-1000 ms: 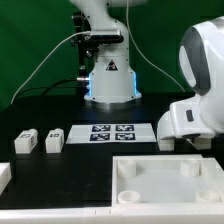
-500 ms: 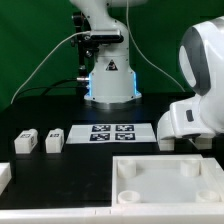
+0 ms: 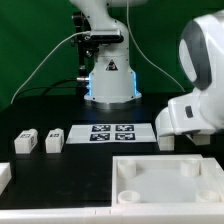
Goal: Assemble one leg
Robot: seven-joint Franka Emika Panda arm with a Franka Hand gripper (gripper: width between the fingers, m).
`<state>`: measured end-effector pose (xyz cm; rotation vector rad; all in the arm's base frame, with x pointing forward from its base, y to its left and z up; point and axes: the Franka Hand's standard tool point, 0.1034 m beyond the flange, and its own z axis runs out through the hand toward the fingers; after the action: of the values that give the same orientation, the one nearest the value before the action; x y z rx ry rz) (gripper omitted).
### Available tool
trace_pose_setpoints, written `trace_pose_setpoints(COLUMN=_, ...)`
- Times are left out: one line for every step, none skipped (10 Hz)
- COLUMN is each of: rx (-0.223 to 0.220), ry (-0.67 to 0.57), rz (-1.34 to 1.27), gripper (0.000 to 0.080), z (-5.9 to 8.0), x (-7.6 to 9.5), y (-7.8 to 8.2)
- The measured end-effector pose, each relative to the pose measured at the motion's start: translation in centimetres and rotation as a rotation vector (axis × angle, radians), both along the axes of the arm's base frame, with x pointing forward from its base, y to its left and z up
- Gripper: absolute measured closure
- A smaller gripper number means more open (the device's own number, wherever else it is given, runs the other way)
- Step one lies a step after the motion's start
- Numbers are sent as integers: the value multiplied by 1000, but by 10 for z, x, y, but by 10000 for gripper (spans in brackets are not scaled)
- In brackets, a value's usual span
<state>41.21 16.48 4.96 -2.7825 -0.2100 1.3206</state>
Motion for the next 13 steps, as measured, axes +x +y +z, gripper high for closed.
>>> trace_pose_setpoints(rx=1, ry=-30, rz=-11, gripper=509, z=13, x=11, y=-6)
trace_pose_setpoints(rx=16, ry=-119, rz=-17, gripper=509, z=29, x=28, y=-9)
trace_pose_setpoints(rx=42, ry=-211, rz=-11, gripper=508, z=47, x=41, y=-17)
trace_pose_setpoints(rx=64, ry=-354, rz=-23, gripper=508, z=62, x=60, y=-29)
trace_pose_setpoints(rx=63, ry=-437, rz=-48, gripper=508, z=77, x=70, y=-39)
trace_pose_setpoints(rx=64, ry=-522, rz=-60, gripper=508, z=90, x=82, y=-43)
trace_pose_setpoints(rx=73, ry=-679, rz=-71, gripper=508, z=87, x=89, y=-42)
trace_pose_setpoints(rx=74, ry=-770, rz=-73, gripper=508, z=84, x=83, y=-44)
trace_pose_setpoints(rx=78, ry=-844, rz=-79, gripper=508, z=85, x=86, y=-45)
trace_pose_setpoints(rx=90, ry=-970, rz=-88, gripper=508, z=85, x=94, y=-45)
trace_pose_setpoints(rx=99, ry=-1056, rz=-90, gripper=508, z=85, x=98, y=-48)
trace_pose_setpoints(rx=106, ry=-1123, rz=-106, gripper=508, z=90, x=122, y=-52)
trace_pose_setpoints(rx=126, ry=-1258, rz=-122, gripper=508, z=100, x=151, y=-49)
